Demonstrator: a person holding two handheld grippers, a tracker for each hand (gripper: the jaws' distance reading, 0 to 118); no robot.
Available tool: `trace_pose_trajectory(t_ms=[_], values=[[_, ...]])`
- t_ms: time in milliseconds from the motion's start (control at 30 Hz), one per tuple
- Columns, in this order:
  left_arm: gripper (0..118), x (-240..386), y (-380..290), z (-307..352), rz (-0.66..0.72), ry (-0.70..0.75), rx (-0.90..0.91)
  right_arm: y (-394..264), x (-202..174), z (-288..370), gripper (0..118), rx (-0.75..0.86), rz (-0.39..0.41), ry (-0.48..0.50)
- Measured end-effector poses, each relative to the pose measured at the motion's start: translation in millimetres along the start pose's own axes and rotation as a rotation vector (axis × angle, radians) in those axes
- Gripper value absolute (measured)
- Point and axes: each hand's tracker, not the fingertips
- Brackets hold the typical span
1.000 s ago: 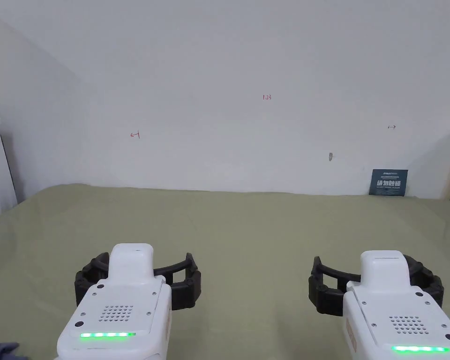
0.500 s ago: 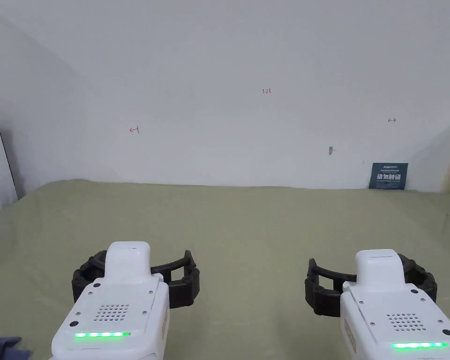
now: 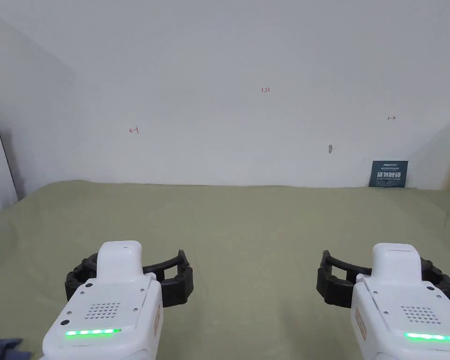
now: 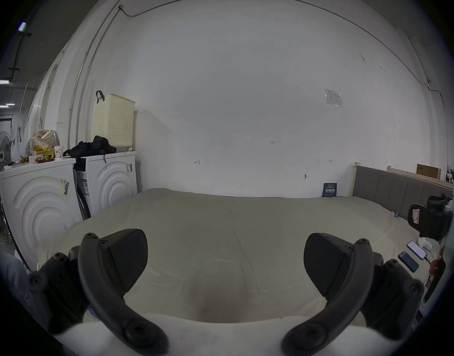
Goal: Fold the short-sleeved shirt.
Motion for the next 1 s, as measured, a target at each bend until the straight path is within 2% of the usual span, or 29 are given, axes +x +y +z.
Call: trace_pose_trajectory(t_ms=[133,267,300,400,467,567,600,767,867,900,933,967,1000], values=[[118,1,0,1,-0.016,0.004,0.006,4,10,-1,118,0.021,-0.060,0.066],[118,2,1,0,-0.008,-0.001,-0.001,8,15,-4,118,0.015,-0.073,0.056],[118,2,1,0,-0.010,-0.002,-0.002,9,15,-5,118,-0.026,-0.091,0.027],[118,1,1,0,-0.018,-0.004,-0.006,17,23,-5,118,-0.099,-0.200,0.059],[118,1,1,0,-0.023,-0.003,-0.007,22,25,-6,118,-0.145,-0.221,0.033],[118,0,0,0,-0.019,-0.001,-0.015,32,22,-17,118,-0.308,-0.155,-0.033],[118,0,0,0,-0.015,-0.001,-0.017,33,21,-19,118,-0.313,-0.130,-0.028],[118,0,1,-2,-0.003,0.004,-0.023,30,15,-17,118,-0.298,-0.101,0.053],[118,1,1,-2,0.001,0.001,-0.027,29,4,-14,118,-0.286,-0.033,-0.021],[118,1,1,-2,-0.001,-0.001,-0.028,28,4,-15,118,-0.287,-0.038,-0.017],[118,2,1,-1,-0.003,-0.004,-0.030,28,7,-16,118,-0.298,-0.057,0.018],[118,2,2,-1,-0.005,-0.006,-0.028,27,11,-15,118,-0.312,-0.139,0.102],[118,2,2,-1,-0.007,-0.009,-0.026,26,14,-14,118,-0.314,-0.197,0.145]])
